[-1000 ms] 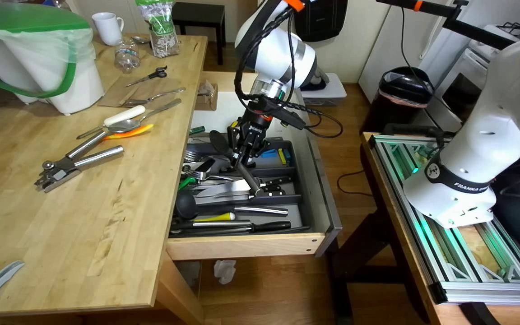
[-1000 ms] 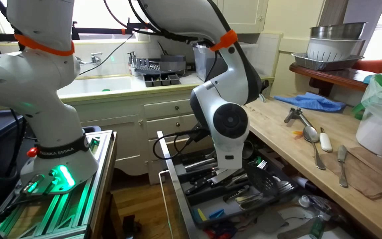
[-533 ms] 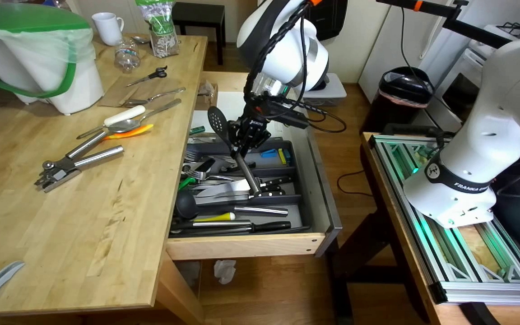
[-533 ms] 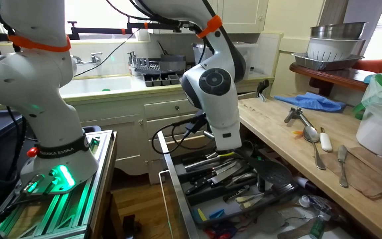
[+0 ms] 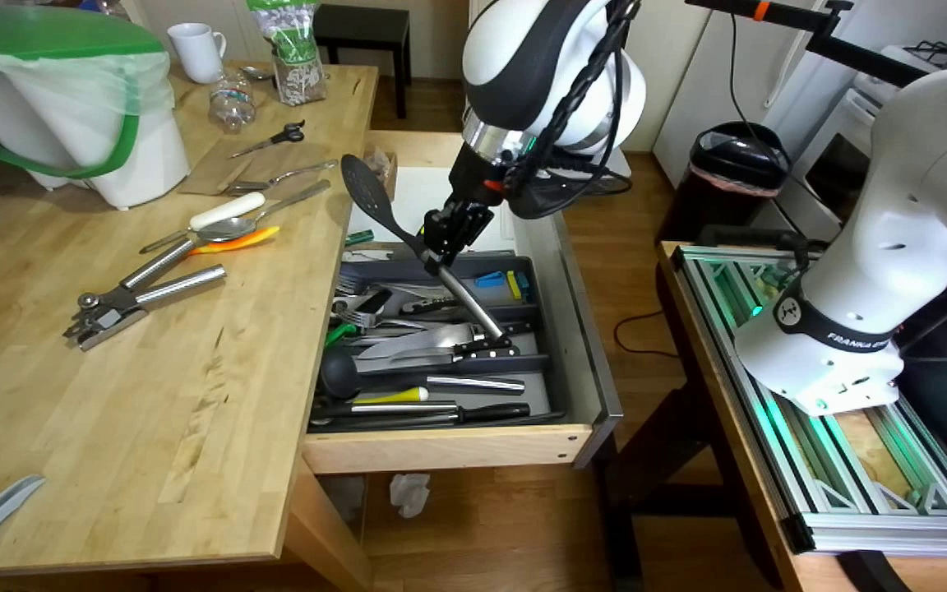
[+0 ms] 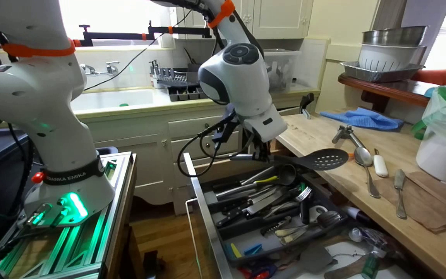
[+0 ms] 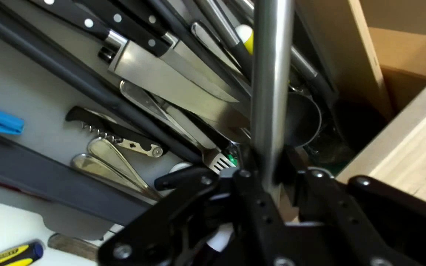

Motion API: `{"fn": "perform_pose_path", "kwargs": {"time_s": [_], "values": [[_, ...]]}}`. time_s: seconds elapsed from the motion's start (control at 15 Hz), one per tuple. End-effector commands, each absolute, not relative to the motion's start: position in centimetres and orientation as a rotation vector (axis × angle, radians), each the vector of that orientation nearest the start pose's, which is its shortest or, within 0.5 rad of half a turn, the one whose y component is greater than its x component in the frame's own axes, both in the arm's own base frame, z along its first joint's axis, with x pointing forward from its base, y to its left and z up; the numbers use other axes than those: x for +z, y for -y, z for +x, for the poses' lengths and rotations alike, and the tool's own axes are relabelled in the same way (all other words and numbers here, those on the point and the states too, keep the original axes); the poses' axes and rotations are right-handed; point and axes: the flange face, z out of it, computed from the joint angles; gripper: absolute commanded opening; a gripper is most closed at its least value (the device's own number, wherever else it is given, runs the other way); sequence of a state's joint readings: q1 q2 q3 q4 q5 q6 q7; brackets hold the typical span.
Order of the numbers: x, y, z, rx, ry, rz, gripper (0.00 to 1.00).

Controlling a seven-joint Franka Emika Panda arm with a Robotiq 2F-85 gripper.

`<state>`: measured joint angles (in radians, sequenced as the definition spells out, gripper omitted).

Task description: Remove the black spatula from the drawer and put it on the table

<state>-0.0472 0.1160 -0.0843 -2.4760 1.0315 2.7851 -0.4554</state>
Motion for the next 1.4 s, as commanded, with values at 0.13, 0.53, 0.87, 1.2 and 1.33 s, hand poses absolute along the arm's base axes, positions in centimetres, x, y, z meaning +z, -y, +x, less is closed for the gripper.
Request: {"fn": "perform_pose_path", "kwargs": {"time_s": [0.13, 0.53, 0.87, 1.2, 1.33], "values": [[32.0, 9.6, 46.2, -0.406, -0.422, -2.753, 0.06], [35.5, 9.6, 48.1, -0.223, -0.188, -2.745, 0.06], [35.7, 9.7, 48.3, -0.208, -0.179, -2.739, 0.23], [36.8, 10.3, 50.3, -0.226, -0.067, -2.783, 0.06], [38.3, 11.2, 52.6, -0.190, 0.098, -2.838, 0.06]]}}
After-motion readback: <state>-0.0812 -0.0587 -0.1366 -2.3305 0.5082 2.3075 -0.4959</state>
